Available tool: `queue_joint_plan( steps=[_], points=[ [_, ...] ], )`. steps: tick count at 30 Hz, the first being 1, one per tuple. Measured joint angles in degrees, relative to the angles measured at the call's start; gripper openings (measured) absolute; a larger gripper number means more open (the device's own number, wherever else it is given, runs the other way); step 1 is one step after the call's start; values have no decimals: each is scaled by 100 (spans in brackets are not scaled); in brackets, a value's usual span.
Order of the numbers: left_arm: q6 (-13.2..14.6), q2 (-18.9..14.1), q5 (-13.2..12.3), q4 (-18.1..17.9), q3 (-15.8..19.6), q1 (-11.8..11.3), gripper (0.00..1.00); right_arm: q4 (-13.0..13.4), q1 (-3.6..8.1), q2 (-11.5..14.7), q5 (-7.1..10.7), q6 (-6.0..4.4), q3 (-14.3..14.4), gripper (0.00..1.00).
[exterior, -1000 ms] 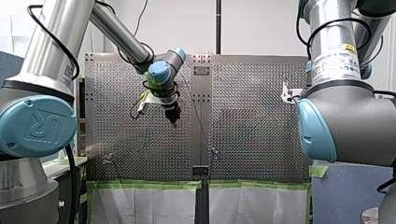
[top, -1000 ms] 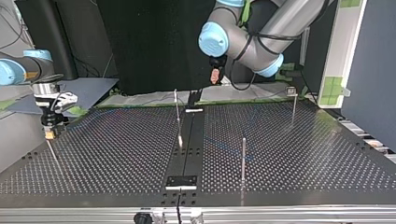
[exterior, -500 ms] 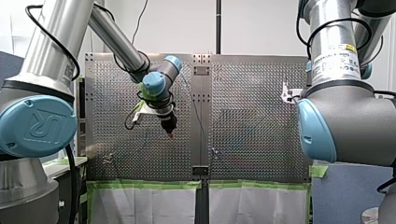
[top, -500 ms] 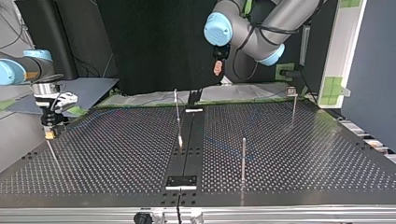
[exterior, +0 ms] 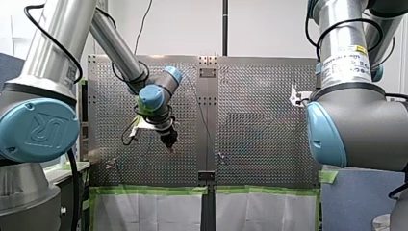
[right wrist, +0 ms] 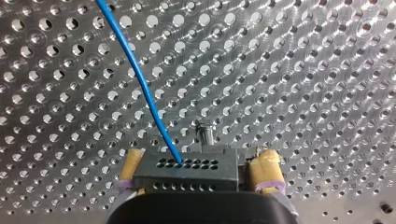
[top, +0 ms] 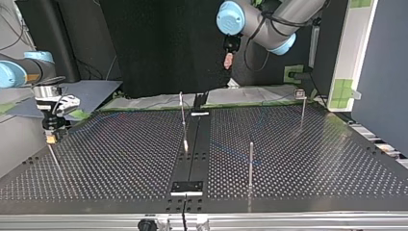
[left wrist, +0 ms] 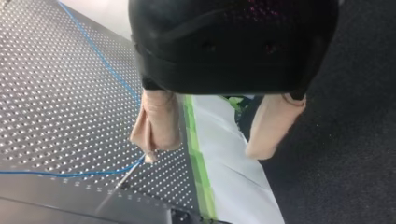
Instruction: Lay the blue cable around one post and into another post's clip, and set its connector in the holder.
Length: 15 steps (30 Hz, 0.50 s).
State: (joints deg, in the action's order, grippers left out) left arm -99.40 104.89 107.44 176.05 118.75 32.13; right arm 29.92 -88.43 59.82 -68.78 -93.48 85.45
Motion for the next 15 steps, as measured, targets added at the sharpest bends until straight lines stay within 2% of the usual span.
queue_joint_plan(
  steps=[15],
  points=[
    [0,-1,0,-789,793,4,100,0,0,0,0,0,0,98]
  ],
)
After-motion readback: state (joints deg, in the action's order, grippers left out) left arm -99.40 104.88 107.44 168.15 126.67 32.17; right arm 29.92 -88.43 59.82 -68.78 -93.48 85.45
